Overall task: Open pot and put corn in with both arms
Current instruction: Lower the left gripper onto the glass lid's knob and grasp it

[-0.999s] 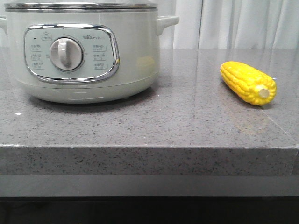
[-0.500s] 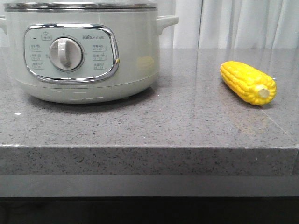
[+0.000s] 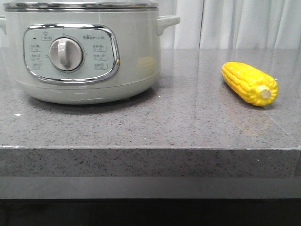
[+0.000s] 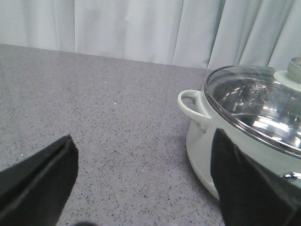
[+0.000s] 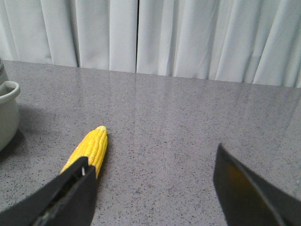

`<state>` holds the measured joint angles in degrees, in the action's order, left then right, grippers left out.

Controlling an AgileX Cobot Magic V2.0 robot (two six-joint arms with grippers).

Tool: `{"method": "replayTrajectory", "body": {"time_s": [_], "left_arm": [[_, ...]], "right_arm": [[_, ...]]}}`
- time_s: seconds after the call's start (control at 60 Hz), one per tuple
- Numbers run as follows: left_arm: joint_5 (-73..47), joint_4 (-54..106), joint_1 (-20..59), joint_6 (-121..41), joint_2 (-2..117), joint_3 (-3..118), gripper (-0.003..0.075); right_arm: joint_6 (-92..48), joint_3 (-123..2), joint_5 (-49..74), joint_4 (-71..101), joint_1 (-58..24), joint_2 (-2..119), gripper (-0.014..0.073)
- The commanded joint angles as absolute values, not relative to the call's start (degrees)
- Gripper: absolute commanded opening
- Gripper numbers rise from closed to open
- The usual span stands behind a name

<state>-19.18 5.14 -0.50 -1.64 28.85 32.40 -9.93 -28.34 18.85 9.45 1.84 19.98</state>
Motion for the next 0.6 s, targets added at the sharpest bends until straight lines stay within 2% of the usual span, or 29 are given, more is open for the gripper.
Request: {"method": "replayTrajectory", "body": {"time_s": [0.0, 0.4, 0.583], "left_arm": [[-19.1, 6.1, -0.5, -2.7, 33.5, 38.7, 0.0566], [-40.0, 19.7, -0.1, -14.6, 58.7, 69.5, 0.0566], [-45.8, 19.1, 6.3, -15.1, 70.2, 84.9, 0.0566]], "right_arm": [[-10.6, -30.0, 14.5, 9.1, 2.1, 20.8, 0.0544], [-10.6, -30.0, 14.5, 9.1, 2.1, 20.8, 0.0544], [-10.6, -30.0, 14.5, 9.1, 2.1, 20.8, 0.0544]]}}
